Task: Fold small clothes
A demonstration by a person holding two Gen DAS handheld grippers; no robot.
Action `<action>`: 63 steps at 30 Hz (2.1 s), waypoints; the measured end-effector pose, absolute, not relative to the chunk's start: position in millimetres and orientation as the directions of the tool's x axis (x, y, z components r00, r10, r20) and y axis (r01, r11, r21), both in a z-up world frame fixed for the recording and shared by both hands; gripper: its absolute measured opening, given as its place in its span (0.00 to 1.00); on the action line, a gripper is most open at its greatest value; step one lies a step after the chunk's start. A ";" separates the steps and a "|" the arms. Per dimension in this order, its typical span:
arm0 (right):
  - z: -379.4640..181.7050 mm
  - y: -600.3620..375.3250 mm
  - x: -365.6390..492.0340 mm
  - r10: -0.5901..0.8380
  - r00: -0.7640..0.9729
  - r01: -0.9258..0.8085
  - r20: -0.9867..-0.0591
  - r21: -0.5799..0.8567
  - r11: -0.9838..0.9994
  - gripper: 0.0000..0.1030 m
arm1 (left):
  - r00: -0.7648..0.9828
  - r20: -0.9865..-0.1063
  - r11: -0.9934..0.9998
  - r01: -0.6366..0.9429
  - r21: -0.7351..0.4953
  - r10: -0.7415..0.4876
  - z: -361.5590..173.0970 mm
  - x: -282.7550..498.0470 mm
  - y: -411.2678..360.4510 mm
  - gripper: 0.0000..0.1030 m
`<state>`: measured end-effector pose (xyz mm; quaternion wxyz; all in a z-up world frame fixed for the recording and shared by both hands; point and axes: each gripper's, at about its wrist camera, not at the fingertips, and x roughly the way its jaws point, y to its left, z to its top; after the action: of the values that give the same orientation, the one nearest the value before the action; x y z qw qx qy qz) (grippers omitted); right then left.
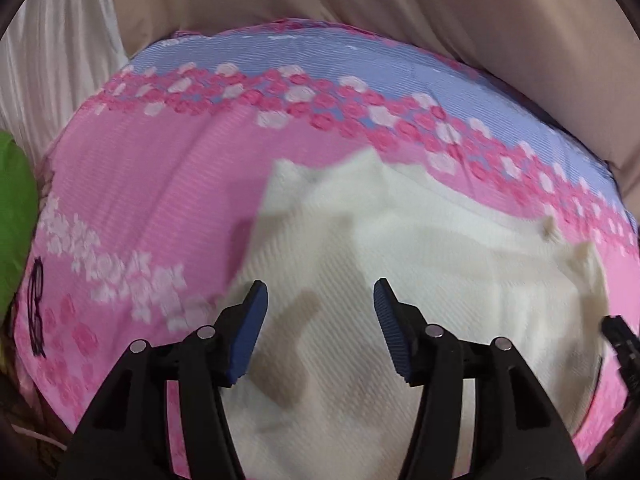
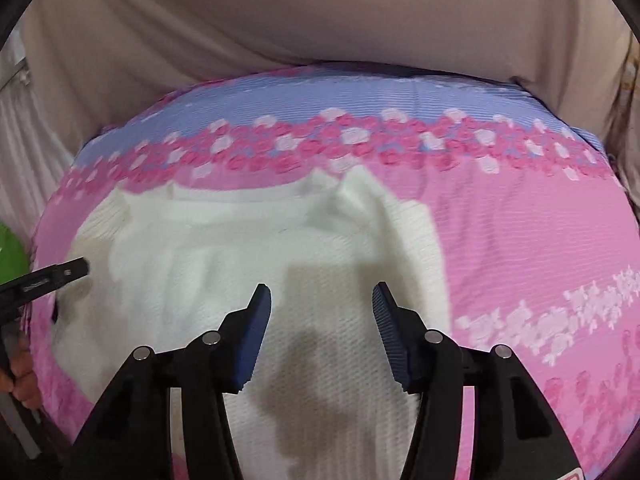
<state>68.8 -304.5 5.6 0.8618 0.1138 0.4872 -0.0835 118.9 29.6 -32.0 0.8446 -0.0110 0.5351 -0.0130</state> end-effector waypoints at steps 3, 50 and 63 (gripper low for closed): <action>-11.0 -342.0 87.9 -0.084 0.479 0.315 -0.874 0.082 0.945 0.64 | 0.408 -0.913 1.000 0.001 -0.004 -0.004 -46.5 144.3 35.5 0.51; -40.3 -343.0 -82.5 0.022 0.349 0.435 -0.937 0.183 0.882 0.41 | 0.366 -0.927 0.992 -0.054 -0.113 -0.086 -41.1 7.6 82.8 0.65; -70.2 -346.9 -39.0 0.212 0.466 0.517 -0.859 0.458 0.723 0.38 | 0.287 -0.932 0.885 -0.342 -0.316 -0.222 -81.2 52.5 120.0 0.34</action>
<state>-39.0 -346.9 -70.2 0.7772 0.3588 0.5076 -0.0980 52.5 120.0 -81.2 0.7667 -0.2365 0.5956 0.0392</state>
